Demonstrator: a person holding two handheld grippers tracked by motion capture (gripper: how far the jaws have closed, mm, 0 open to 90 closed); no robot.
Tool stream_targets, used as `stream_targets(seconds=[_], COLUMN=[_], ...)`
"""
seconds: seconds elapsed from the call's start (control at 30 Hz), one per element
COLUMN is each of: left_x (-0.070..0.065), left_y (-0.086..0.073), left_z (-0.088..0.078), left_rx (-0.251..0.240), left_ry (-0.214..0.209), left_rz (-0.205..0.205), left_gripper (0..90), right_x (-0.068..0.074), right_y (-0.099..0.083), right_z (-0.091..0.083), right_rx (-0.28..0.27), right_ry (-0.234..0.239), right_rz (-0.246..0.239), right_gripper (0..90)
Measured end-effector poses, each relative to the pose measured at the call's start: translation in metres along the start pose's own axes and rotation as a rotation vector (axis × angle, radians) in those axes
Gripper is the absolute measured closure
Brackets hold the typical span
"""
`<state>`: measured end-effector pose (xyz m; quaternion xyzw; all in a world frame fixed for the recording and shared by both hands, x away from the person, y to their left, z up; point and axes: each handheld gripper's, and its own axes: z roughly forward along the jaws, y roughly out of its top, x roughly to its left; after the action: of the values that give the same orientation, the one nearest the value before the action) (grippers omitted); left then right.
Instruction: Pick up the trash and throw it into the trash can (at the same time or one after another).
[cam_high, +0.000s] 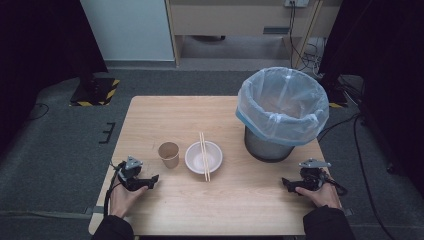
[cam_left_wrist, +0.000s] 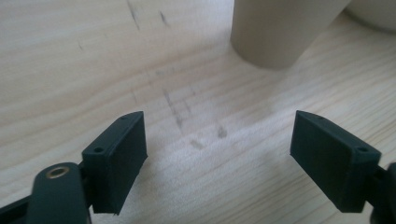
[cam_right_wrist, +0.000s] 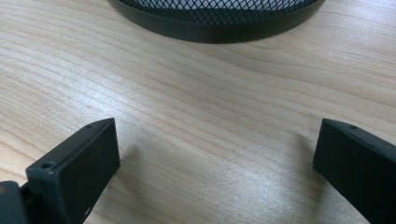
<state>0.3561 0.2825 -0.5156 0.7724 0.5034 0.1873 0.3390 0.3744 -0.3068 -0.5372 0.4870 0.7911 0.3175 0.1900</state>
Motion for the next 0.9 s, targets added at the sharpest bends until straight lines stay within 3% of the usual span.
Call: stream_targets(seconds=[0.07,0.17,0.37,0.47,0.63,0.9], left_x=[-0.001,-0.004,-0.004,-0.005,-0.007,-0.014], left_y=[0.002,0.008,0.020,0.026,0.038,0.056], left_z=[-0.003,-0.017,-0.037,-0.046,-0.057,-0.062], left_rx=[-0.020,-0.096,-0.197,-0.240,-0.320,-0.373], left_ry=[0.010,0.029,0.066,0.085,0.087,0.056], left_rz=[-0.009,-0.040,-0.073,-0.068,-0.060,-0.055], left_gripper=[19.5,19.8,19.3,19.1,21.3,25.0], right_x=[0.001,0.001,0.002,0.002,0.002,0.003], right_y=[0.000,0.000,-0.001,-0.002,-0.003,-0.003], right_z=[0.000,-0.001,-0.001,-0.001,-0.001,0.000], right_rx=[0.004,0.004,0.002,-0.006,-0.012,-0.025], right_ry=[-0.001,-0.005,-0.009,-0.011,-0.014,-0.018], right_rz=[0.006,0.007,0.009,0.008,0.015,0.019], right_gripper=[0.8,0.8,0.8,0.8,0.8,0.7])
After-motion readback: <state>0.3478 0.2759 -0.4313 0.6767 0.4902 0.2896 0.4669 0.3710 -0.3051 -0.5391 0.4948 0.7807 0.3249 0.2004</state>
